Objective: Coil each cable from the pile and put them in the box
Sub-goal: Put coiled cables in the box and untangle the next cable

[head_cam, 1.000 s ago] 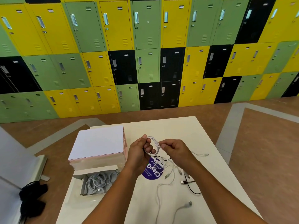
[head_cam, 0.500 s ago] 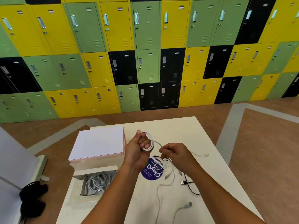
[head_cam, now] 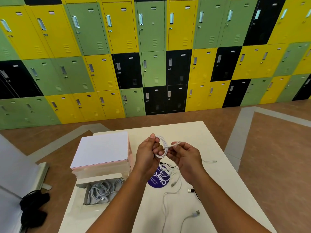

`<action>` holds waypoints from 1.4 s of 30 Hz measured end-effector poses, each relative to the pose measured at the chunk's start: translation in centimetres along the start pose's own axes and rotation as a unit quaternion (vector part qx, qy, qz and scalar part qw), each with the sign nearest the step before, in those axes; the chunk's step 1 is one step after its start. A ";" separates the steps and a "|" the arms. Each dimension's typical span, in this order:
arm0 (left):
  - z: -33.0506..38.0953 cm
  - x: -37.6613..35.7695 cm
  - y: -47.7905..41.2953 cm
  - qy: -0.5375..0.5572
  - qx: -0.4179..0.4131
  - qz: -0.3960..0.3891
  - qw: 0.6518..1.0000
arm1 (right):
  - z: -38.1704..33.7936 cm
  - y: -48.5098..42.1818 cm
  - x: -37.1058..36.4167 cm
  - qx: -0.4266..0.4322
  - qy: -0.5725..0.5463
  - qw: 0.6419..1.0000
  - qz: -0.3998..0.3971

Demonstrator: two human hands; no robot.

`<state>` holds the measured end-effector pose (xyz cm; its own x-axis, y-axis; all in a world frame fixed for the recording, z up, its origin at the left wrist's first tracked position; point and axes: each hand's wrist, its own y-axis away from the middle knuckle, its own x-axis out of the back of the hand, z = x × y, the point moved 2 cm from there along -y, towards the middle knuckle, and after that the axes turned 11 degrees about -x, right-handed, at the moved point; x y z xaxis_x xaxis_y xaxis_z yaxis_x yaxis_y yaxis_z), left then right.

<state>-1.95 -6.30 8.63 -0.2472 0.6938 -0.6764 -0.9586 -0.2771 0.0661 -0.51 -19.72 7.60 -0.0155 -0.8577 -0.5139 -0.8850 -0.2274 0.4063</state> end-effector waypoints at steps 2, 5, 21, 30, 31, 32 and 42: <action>0.1 0.0 0.1 -0.051 -0.018 -0.010 0.998 | 0.3 0.0 0.2 -0.023 0.005 1.000 0.002; 0.4 0.3 0.2 -0.119 -0.037 -0.020 0.992 | 0.6 0.0 0.5 -0.047 0.047 0.998 -0.003; 0.5 0.1 0.2 -0.140 -0.016 -0.022 0.990 | 1.3 0.9 -0.5 -0.105 0.093 0.977 -0.157; -0.3 0.4 0.4 -0.222 -0.070 -0.054 0.971 | 1.5 1.5 -0.8 -0.108 0.150 0.969 -0.162; -0.5 0.4 0.6 -0.237 -0.075 -0.058 0.967 | 1.4 1.5 -0.8 -0.106 0.153 0.969 -0.159; -0.6 0.4 0.7 -0.250 -0.079 -0.059 0.963 | 1.3 1.6 -0.8 -0.108 0.158 0.969 -0.159; 2.3 0.5 -1.4 -0.084 -0.069 0.079 0.991 | 2.0 2.1 0.2 -0.156 0.366 0.886 -0.240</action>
<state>-1.05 -3.97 9.87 -0.4237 0.7319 -0.5337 -0.8803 -0.4715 0.0522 -3.28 -19.50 6.84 0.7345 -0.6706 -0.1040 -0.5341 -0.6658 0.5211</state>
